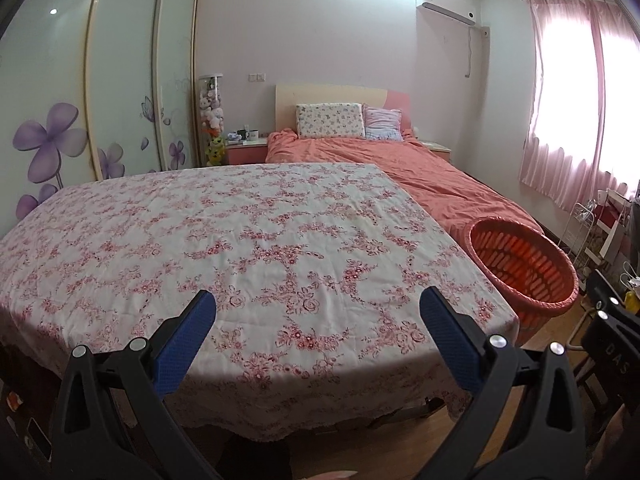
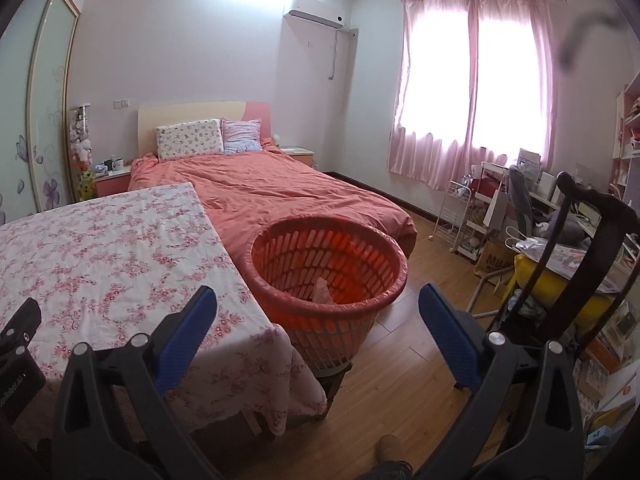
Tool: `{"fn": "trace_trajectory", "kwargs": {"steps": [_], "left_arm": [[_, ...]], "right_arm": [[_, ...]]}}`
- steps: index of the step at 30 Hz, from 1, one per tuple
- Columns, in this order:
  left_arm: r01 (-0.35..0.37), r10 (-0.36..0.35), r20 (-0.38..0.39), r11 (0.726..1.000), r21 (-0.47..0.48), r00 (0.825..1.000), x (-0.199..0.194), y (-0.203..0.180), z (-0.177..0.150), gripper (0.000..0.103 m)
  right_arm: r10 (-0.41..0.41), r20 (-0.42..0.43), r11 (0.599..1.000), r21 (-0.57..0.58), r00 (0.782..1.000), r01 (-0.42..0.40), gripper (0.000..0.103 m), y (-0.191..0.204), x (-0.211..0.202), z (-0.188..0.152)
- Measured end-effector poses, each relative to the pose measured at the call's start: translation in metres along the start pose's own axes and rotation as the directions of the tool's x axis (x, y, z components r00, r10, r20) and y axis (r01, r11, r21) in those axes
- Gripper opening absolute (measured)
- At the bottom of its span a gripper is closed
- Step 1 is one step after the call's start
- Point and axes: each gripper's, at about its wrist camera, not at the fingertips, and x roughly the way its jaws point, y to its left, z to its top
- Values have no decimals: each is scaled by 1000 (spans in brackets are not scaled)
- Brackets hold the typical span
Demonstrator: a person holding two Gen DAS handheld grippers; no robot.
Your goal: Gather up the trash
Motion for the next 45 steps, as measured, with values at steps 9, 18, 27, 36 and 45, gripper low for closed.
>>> {"fn": "trace_trajectory", "kwargs": {"steps": [9, 18, 27, 36, 45], "left_arm": [[7, -8, -39, 1000, -5, 999, 7, -4, -3, 100], [10, -11, -60, 1000, -12, 998, 11, -4, -6, 100], [12, -14, -78, 1000, -17, 997, 15, -3, -7, 100], [8, -10, -79, 1000, -22, 997, 15, -3, -7, 100], [8, -10, -80, 1000, -22, 997, 15, -4, -7, 100]], "right_arm": [[13, -34, 1000, -5, 999, -13, 99, 1, 9, -4], [15, -58, 1000, -8, 998, -16, 99, 3, 17, -8], [20, -76, 1000, -15, 997, -21, 99, 6, 21, -11], [32, -74, 999, -18, 997, -34, 99, 5, 22, -10], [37, -76, 999, -17, 996, -38, 99, 6, 21, -11]]}}
